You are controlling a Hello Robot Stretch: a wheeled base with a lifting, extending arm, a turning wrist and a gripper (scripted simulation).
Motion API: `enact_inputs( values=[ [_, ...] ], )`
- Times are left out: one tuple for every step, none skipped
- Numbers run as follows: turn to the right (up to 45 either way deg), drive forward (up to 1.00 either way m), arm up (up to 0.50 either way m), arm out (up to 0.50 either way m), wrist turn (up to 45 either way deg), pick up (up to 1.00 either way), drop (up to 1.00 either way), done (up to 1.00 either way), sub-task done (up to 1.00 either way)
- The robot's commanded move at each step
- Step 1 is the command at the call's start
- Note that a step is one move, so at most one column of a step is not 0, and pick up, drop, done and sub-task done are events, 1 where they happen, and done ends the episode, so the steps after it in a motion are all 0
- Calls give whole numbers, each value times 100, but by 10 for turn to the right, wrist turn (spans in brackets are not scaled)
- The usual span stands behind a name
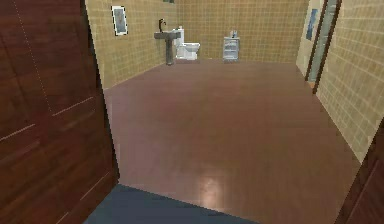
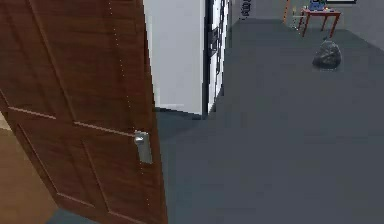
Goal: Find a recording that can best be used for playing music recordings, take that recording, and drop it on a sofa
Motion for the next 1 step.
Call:
enact_inputs(
  values=[
    [150,0,0,0,0,0,0,0,0]
  ],
)
